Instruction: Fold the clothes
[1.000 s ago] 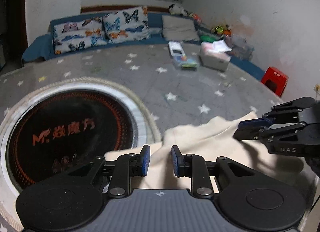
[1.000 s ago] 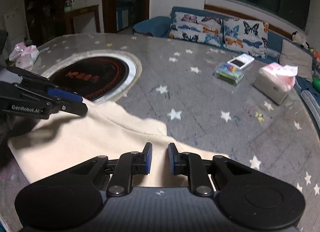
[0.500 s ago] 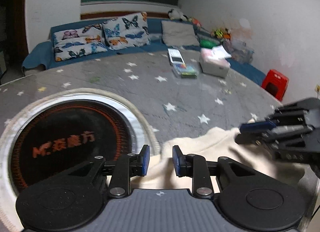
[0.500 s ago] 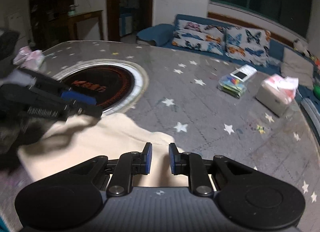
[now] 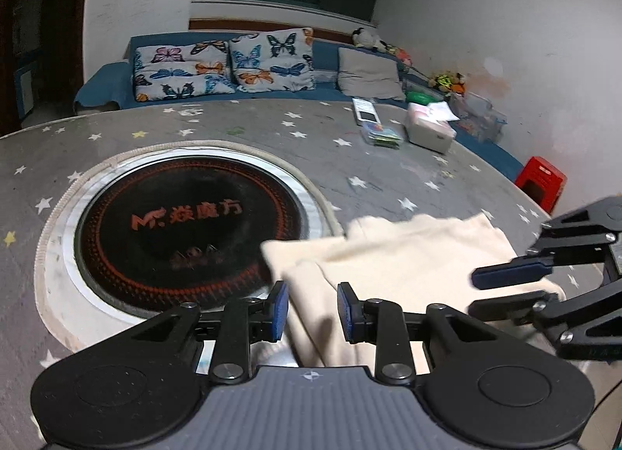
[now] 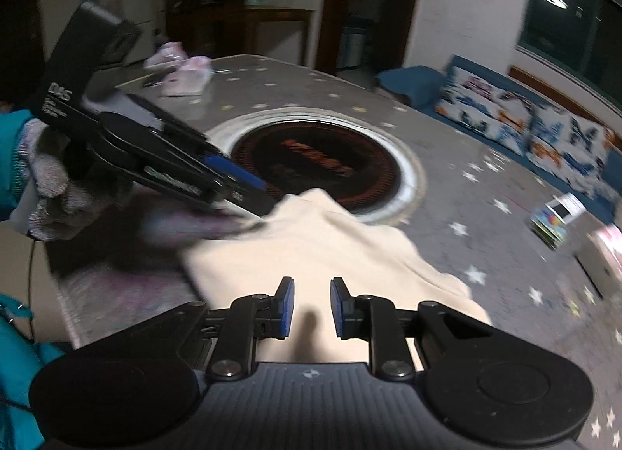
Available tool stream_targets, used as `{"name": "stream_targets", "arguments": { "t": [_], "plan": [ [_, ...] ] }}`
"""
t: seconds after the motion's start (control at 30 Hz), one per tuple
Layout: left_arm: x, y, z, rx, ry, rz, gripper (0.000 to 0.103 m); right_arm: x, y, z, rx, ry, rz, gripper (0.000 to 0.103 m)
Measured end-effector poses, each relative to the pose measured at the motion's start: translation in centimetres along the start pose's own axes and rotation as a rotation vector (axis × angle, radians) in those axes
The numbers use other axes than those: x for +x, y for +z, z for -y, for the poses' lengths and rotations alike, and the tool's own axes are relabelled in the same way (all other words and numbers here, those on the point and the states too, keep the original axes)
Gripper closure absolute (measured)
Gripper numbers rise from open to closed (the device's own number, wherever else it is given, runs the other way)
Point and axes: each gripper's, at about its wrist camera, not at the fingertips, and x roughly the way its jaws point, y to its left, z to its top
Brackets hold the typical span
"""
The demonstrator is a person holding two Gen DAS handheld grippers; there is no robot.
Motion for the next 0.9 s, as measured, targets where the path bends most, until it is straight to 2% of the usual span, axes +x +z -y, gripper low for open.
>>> {"name": "stream_targets", "arguments": {
  "t": [0.2,0.33,0.47,0.57,0.67,0.73,0.9],
  "plan": [
    [0.4,-1.8,1.0,0.06,0.014,-0.037,0.073,1.0,0.2,-2.4,-0.042,0.064,-0.008,0.084],
    [0.5,-2.7,1.1,0.091,0.057,-0.027,0.073,2.6,-0.5,-2.9,-0.04,0.091,-0.05,0.084],
    [-0.1,-2.7,1.0,0.1,0.06,-0.016,0.073,2.7,-0.5,-3.2,-0.055,0.09,-0.064,0.084],
    [-0.9,-1.8,-0.5,0.032,0.07,0.009,0.073,2.0,0.1,-3.5,-0.083,0.085,-0.045,0.083],
    [-2.0,-0.9,-2.5,-0.063,0.082,0.034,0.062,1.7,0.9,-4.5,-0.134,0.098,-0.028,0.081],
    [-2.5,-0.5,-3.6,-0.115,0.085,0.043,0.059,2.0,1.3,-5.4,-0.171,0.108,-0.023,0.072],
    [-2.8,-0.7,-4.8,-0.23,0.051,0.012,0.055,3.8,1.4,-7.8,-0.279,0.098,-0.042,0.068]
  ]
}}
